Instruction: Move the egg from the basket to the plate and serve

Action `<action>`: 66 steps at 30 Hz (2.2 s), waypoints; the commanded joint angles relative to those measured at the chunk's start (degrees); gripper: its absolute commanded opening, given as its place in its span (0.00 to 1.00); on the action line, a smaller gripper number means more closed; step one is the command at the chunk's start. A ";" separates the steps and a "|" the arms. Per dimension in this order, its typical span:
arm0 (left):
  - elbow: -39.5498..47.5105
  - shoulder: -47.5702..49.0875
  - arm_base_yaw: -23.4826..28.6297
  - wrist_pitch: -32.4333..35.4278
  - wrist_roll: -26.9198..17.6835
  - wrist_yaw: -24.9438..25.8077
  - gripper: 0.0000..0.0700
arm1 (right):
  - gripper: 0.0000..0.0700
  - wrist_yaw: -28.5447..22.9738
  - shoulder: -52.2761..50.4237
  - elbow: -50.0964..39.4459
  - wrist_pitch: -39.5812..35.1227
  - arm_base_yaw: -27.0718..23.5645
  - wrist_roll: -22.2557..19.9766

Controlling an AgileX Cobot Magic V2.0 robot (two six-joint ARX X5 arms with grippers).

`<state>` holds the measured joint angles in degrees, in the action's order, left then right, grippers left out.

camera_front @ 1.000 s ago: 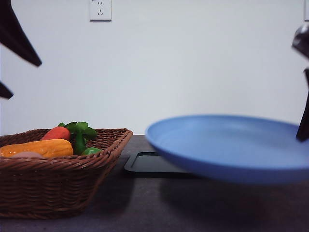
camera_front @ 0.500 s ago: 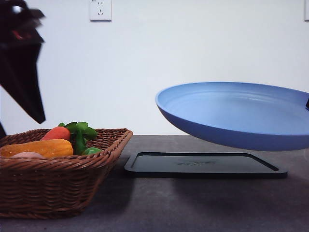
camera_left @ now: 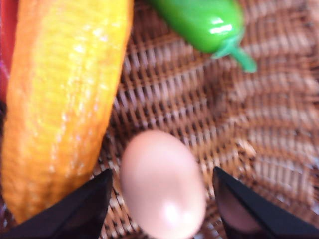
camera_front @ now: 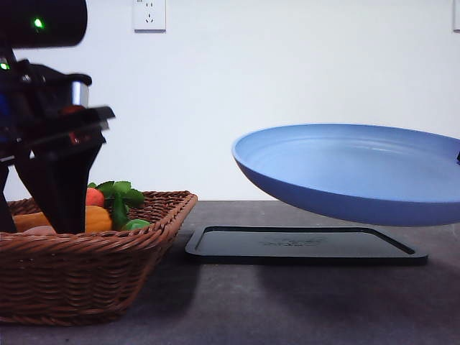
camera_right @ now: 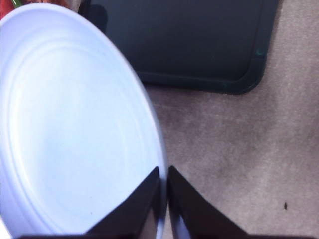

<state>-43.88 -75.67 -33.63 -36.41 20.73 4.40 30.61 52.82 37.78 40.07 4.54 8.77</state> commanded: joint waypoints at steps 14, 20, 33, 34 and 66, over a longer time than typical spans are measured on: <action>-0.96 -2.33 -0.52 -0.35 -1.95 -0.32 0.31 | 0.00 0.40 0.20 0.86 -0.48 0.04 -0.67; -2.89 -2.31 -0.40 -3.45 -4.37 -0.36 0.28 | 0.00 0.41 0.22 0.85 -0.61 0.04 -0.65; -21.60 -2.24 -4.26 -0.36 -5.51 10.88 0.28 | 0.00 0.44 0.34 0.85 -0.59 0.09 -0.55; -22.23 -2.24 -5.46 1.74 -5.52 11.93 0.28 | 0.00 0.48 0.40 0.85 -0.59 0.09 -0.47; -22.69 -17.28 -25.76 15.22 -24.04 1.08 0.46 | 0.00 2.40 2.21 0.85 5.09 2.19 -0.25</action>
<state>-65.71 -92.03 -58.74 -21.62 -3.30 5.72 32.38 54.52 37.78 45.62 6.44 8.78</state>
